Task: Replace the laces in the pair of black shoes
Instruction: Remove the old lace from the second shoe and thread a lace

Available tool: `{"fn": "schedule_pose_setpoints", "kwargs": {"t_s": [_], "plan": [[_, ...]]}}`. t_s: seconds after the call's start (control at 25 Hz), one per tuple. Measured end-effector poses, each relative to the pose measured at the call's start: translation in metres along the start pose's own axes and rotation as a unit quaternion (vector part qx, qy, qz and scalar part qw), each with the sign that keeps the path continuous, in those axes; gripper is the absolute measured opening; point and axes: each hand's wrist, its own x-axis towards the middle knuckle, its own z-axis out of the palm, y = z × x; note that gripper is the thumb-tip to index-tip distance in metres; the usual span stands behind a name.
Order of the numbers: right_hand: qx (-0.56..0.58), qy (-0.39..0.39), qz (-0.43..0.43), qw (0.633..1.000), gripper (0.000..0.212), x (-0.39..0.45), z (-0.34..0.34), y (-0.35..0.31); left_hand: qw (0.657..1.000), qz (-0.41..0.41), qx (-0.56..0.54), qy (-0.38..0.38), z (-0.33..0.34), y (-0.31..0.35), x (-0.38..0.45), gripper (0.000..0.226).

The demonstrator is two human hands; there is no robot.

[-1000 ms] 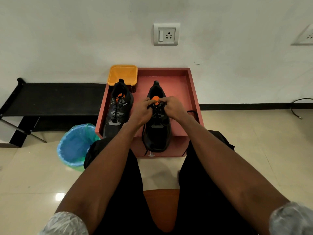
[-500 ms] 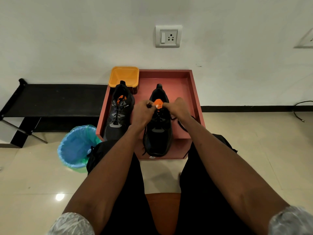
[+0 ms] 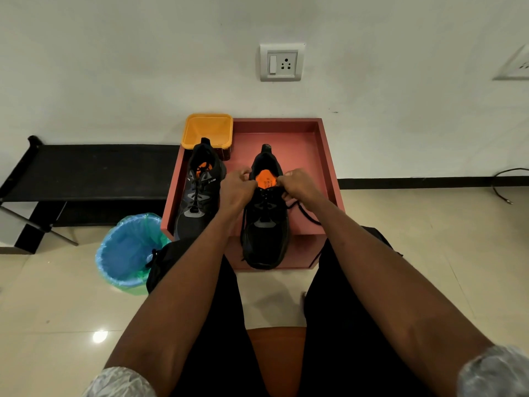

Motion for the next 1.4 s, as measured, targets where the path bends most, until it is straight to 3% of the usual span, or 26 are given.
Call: {"fn": "schedule_pose_setpoints", "kwargs": {"t_s": [0.12,0.2,0.28,0.36,0.44,0.52,0.6,0.64,0.76,0.84,0.92,1.0,1.08,1.16,1.2,1.28,1.32,1.4], "plan": [[-0.008,-0.009,-0.036,0.999,0.016,-0.004,0.001,-0.002,0.988,0.114,0.077,-0.070,0.007,0.000,0.000,0.014],[-0.019,-0.007,-0.057,0.998,0.015,-0.006,0.002,-0.003,0.980,0.138,0.123,-0.067,0.011,-0.010,0.006,0.029],[-0.034,0.003,-0.068,0.997,0.020,-0.006,0.004,-0.002,0.980,0.137,0.128,-0.064,0.012,-0.014,0.007,0.030],[-0.048,0.016,-0.073,0.996,0.027,-0.006,0.005,-0.003,0.991,0.103,0.064,-0.058,0.012,-0.011,0.001,0.026],[-0.050,0.028,-0.070,0.996,0.029,-0.004,0.005,-0.001,0.997,0.003,-0.067,-0.035,0.013,-0.011,0.001,0.025],[-0.051,0.031,-0.061,0.996,0.026,-0.003,0.003,0.000,0.966,-0.121,-0.228,-0.004,0.013,-0.017,0.003,0.025],[-0.059,0.031,-0.064,0.996,0.026,-0.003,0.004,0.001,0.955,-0.159,-0.251,0.019,0.010,-0.015,-0.002,0.010],[-0.066,0.032,-0.070,0.995,0.027,-0.005,0.006,0.001,0.967,-0.129,-0.218,0.022,0.008,-0.010,-0.007,0.002],[-0.082,0.020,-0.092,0.992,0.033,-0.010,0.007,-0.003,0.997,0.072,-0.011,0.019,0.008,-0.006,-0.006,0.021],[-0.100,0.013,-0.104,0.989,0.036,-0.011,0.008,-0.005,0.974,0.176,0.137,-0.034,0.012,-0.011,-0.002,0.019],[-0.112,0.016,-0.106,0.988,0.037,-0.011,0.009,-0.005,0.961,0.186,0.194,-0.062,0.015,-0.015,-0.001,0.020],[-0.111,0.027,-0.103,0.988,0.039,-0.010,0.011,-0.004,0.984,0.133,0.117,-0.038,0.012,-0.008,-0.007,0.022],[-0.123,0.043,-0.095,0.987,0.039,-0.010,0.009,-0.003,0.994,0.008,-0.097,0.049,0.004,0.006,-0.012,0.022],[-0.128,0.056,-0.095,0.986,0.038,-0.008,0.007,-0.002,0.921,-0.121,-0.337,0.151,-0.007,0.013,-0.014,0.027],[-0.127,0.059,-0.096,0.985,0.038,-0.008,0.006,-0.002,0.906,-0.144,-0.350,0.187,-0.011,0.013,-0.016,0.028],[-0.125,0.060,-0.098,0.986,0.036,-0.007,0.007,-0.002,0.957,-0.096,-0.161,0.220,-0.013,0.009,-0.017,0.016],[-0.124,0.060,-0.099,0.986,0.036,-0.008,0.009,-0.002,0.979,-0.034,-0.057,0.192,-0.011,0.005,-0.017,0.023],[-0.126,0.063,-0.102,0.985,0.036,-0.009,0.010,-0.002,0.989,0.092,0.077,0.088,0.003,-0.004,-0.010,0.041]]}}
